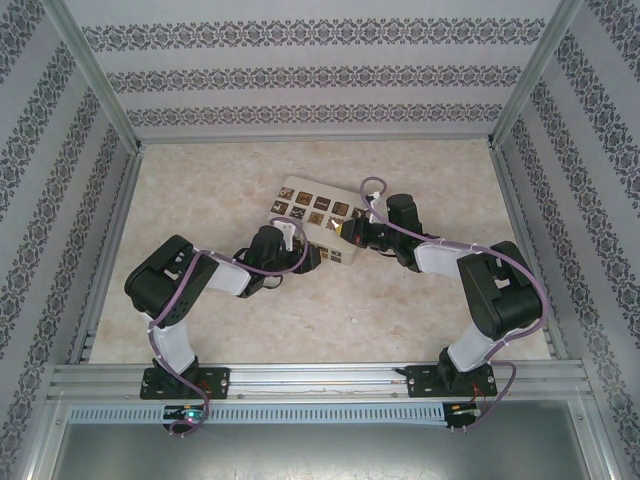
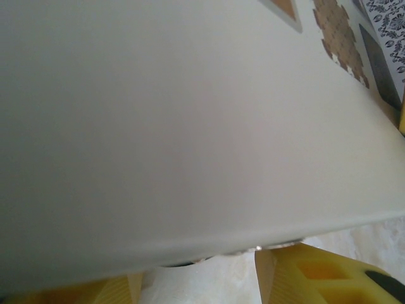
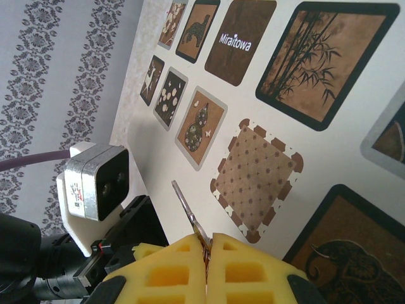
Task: Unlock a padlock with a key
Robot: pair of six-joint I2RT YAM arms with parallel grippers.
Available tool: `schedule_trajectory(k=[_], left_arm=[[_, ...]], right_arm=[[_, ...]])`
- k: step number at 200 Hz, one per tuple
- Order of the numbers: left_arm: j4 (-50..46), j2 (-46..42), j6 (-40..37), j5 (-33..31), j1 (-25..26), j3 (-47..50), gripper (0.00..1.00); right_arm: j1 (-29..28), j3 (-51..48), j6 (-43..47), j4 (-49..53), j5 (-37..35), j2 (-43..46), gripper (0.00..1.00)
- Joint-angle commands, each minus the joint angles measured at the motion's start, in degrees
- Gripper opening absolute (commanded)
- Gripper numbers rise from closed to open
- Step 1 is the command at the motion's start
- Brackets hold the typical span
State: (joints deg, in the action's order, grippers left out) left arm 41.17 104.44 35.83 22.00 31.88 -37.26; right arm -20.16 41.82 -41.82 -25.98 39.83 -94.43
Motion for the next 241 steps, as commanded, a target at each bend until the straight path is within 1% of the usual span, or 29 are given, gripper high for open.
schedule_trajectory(k=[1, 37, 52, 99, 143, 189, 241], left_arm=[[0.22, 1.07, 1.64, -1.64, 0.78, -2.81, 0.47], [-0.69, 1.20, 2.83, -3.44, 0.82, -3.34, 0.45], [-0.82, 1.23, 3.21, -3.77, 0.82, -3.59, 0.42], [-1.44, 0.56, 3.71, -3.98, 0.82, -4.06, 0.27], [-3.04, -1.84, 3.63, -3.81, 0.82, -4.05, 0.25], [-6.87, -5.08, 5.88, -0.66, 0.82, -4.89, 0.25], [-13.15, -7.71, 12.04, 3.40, 0.81, -7.40, 0.25]], right_arm=[[-1.45, -1.48, 0.25, 5.24, -1.78, -1.02, 0.00], [-1.55, -1.39, 0.19, 5.23, -1.78, -1.06, 0.00], [-1.57, -1.39, 0.20, 5.23, -1.78, -1.03, 0.00], [-1.85, -1.48, 0.20, 5.23, -1.78, -0.23, 0.00], [-1.74, -0.24, 0.74, 5.08, -1.87, 2.76, 0.00], [-1.89, -1.00, 5.79, 4.71, -3.71, 9.92, 0.00], [-4.32, -9.55, 16.80, 4.96, -9.00, 22.91, 0.00]])
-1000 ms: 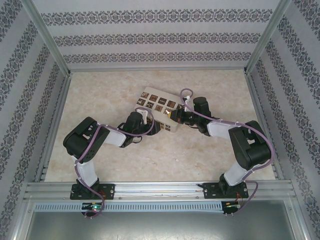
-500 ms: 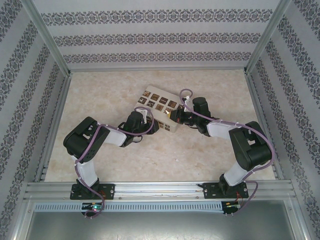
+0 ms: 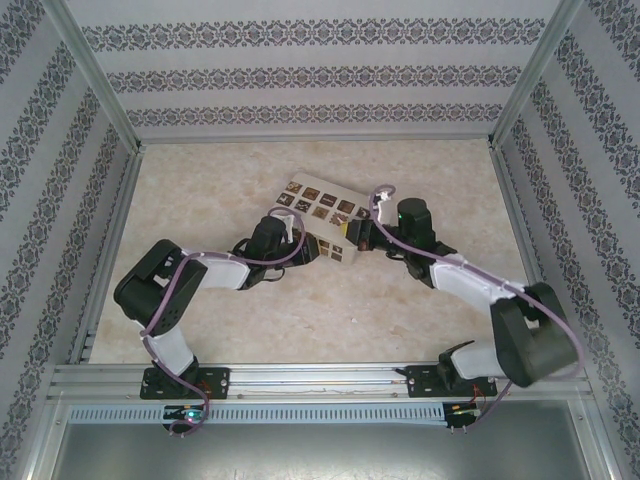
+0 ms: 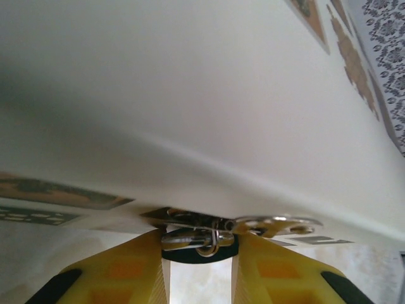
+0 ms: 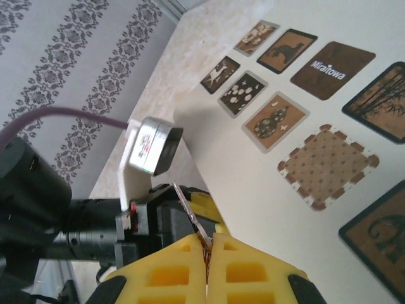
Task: Unlock a padlock with a key
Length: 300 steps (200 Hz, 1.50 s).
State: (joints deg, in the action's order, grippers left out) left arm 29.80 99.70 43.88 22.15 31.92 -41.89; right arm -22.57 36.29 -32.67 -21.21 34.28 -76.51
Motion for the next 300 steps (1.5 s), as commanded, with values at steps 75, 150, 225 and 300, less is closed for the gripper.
schedule_trajectory(k=[75, 150, 225, 300], left_arm=[[-5.62, -3.11, 9.67, 7.87, 0.70, -7.35, 0.25], [-9.16, -3.96, 10.01, 8.79, 0.71, -8.83, 0.24], [-10.30, -4.51, 9.56, 8.60, 0.62, -9.07, 0.24], [-10.64, -4.60, 9.47, 8.65, 0.62, -9.16, 0.24]], right_arm=[[-14.38, -16.12, 20.01, -2.46, -18.20, 14.92, 0.00], [-19.30, -19.66, 20.67, -13.06, -28.41, 5.97, 0.00], [-18.57, -19.87, 21.43, -23.69, -31.73, -1.96, 0.00], [-17.70, -17.02, 20.28, -28.18, -31.30, -8.42, 0.00]])
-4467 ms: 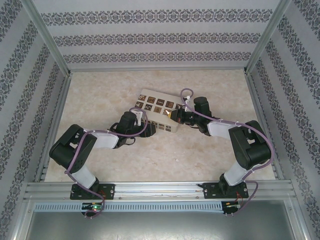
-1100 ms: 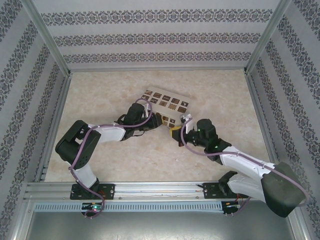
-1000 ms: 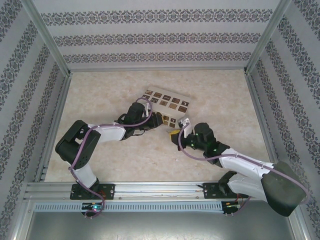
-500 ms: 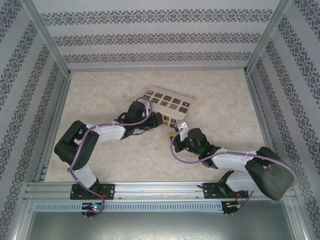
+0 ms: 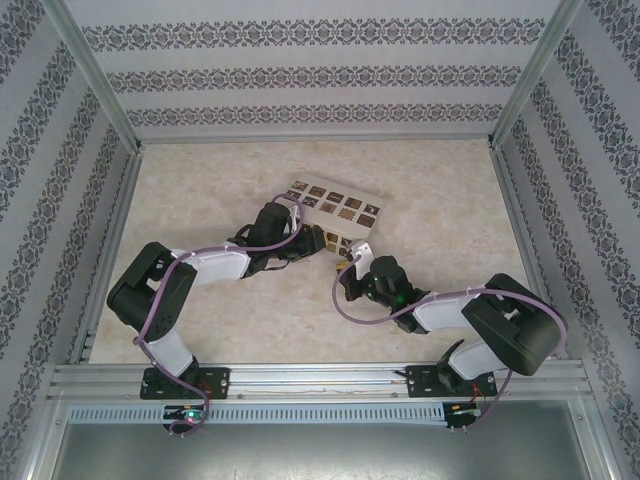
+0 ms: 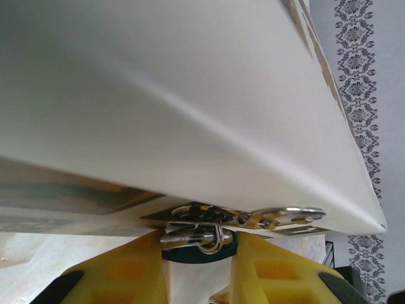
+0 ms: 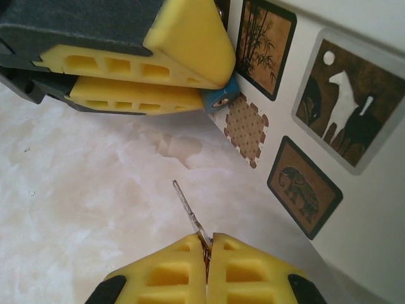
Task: Unlock a padlock with a key
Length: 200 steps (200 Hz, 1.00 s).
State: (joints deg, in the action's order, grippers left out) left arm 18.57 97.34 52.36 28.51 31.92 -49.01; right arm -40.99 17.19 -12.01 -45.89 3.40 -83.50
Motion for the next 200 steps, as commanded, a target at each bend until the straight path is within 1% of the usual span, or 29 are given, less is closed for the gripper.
schedule_trajectory(k=[1, 59, 69, 137, 200], left_arm=[[0.59, -2.24, 1.04, 2.32, 0.61, -2.00, 0.24], [0.19, -2.24, 0.95, 2.16, 0.60, -2.14, 0.24], [0.12, -2.17, 0.90, 2.13, 0.62, -2.17, 0.24], [-0.38, -2.13, 0.73, 2.29, 0.60, -2.51, 0.24], [-0.46, -1.98, 0.64, 2.43, 0.66, -2.80, 0.24]], right_arm=[[0.73, 2.12, -0.38, -3.51, -0.41, -1.54, 0.00], [2.62, 2.15, -1.18, -4.30, -0.06, -3.32, 0.00], [2.75, 3.93, -1.17, -4.30, 0.07, -3.58, 0.00], [3.93, 5.74, -1.44, -5.11, 1.92, -6.07, 0.00], [4.25, 7.05, -2.22, -5.26, 2.16, -8.16, 0.00]])
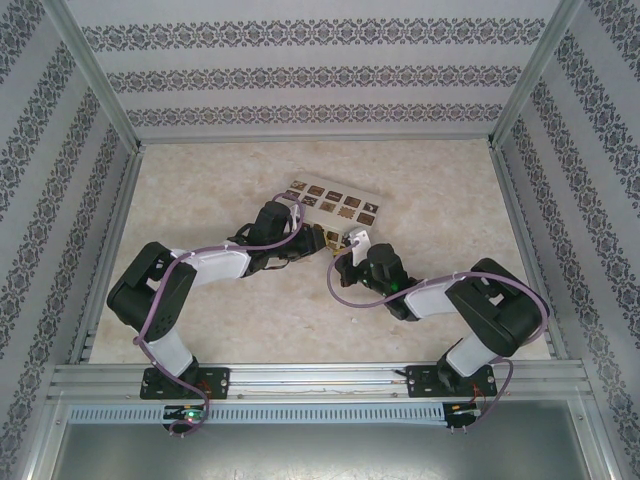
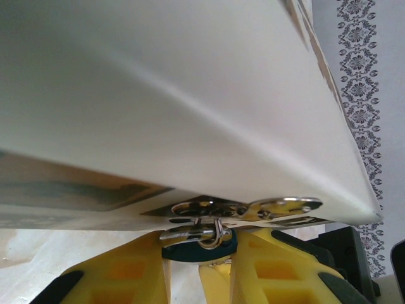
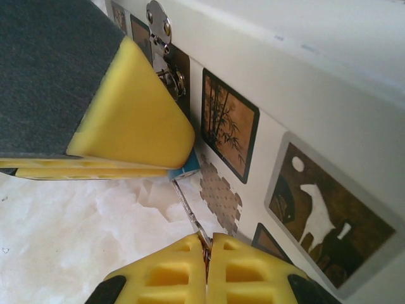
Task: Unlock a padlock with a key
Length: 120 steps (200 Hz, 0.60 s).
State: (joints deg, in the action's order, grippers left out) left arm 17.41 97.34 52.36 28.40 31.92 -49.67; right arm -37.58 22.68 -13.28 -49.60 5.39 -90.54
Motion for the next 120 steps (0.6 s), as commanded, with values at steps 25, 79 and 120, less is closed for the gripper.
schedule_trajectory(k=[25, 79, 120], left_arm=[[0.69, -1.98, 0.64, 2.60, 0.60, -2.17, 0.24], [0.83, -1.89, 0.81, 2.60, 0.60, -2.32, 0.24], [0.96, -1.72, 0.90, 2.54, 0.60, -2.36, 0.24]], right_arm=[[0.79, 1.47, -1.05, -1.55, -0.58, -1.52, 0.00], [0.88, 1.23, -1.22, -0.93, -1.85, -2.01, 0.00], [0.86, 1.05, -1.31, -0.43, -2.64, -2.01, 0.00]])
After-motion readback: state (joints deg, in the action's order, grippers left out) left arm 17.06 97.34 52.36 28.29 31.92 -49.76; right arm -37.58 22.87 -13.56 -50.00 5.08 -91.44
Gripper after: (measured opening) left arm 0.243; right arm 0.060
